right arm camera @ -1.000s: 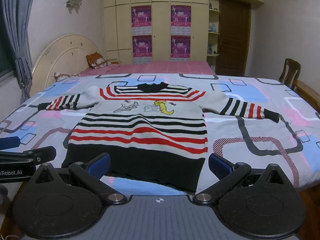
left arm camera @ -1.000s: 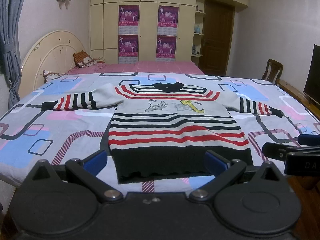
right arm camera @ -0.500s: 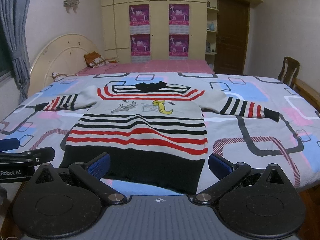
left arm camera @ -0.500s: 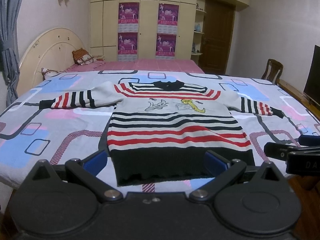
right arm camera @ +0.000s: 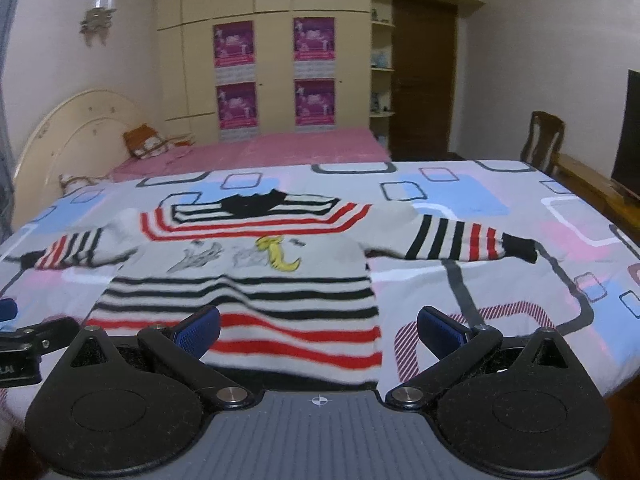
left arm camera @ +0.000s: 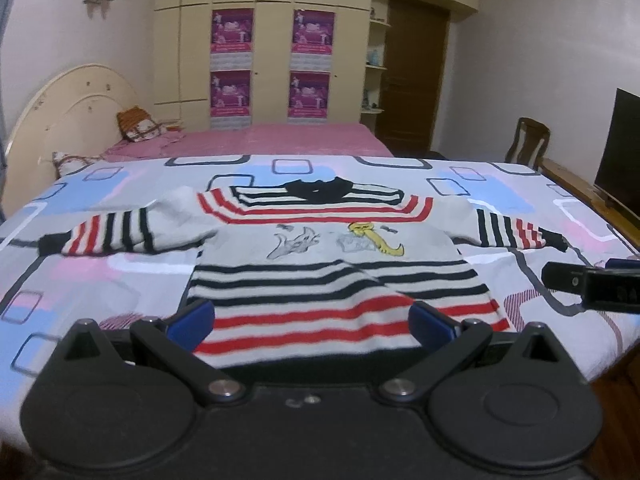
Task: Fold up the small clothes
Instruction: 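Move the right gripper to the black sleeve cuff and grasp it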
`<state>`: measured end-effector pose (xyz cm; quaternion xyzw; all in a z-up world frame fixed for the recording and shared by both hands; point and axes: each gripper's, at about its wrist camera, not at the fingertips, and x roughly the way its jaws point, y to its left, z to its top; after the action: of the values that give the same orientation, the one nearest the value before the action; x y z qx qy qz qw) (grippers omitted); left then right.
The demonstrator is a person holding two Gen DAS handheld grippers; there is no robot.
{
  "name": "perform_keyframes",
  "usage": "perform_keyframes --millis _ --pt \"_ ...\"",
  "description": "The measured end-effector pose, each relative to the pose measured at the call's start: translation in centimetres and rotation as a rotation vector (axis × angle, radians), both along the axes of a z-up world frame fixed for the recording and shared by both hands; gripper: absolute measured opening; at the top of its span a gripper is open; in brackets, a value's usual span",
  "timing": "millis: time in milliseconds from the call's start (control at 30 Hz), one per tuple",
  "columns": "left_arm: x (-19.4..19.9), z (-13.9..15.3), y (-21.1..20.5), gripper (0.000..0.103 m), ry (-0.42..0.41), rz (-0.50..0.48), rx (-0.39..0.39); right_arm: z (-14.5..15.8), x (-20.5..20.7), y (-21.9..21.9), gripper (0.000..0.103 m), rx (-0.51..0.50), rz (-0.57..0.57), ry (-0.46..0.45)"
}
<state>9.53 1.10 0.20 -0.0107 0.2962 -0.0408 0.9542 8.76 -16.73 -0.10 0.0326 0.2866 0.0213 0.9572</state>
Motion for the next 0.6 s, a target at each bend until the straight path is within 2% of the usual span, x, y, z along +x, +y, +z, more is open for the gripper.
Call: perform_keyframes --millis 267,467,600 --pt "5.1 -0.4 1.1 0.103 0.022 -0.041 -0.054 -0.3 4.4 -0.4 0.103 -0.013 -0.089 0.004" --pt "8.1 -1.3 -0.4 0.103 0.042 -0.068 0.012 -0.9 6.4 -1.8 0.103 -0.021 -0.15 0.017" --pt "10.4 -2.1 -1.1 0.103 0.07 -0.096 -0.043 -1.6 8.0 -3.3 0.103 -0.023 -0.185 0.034"
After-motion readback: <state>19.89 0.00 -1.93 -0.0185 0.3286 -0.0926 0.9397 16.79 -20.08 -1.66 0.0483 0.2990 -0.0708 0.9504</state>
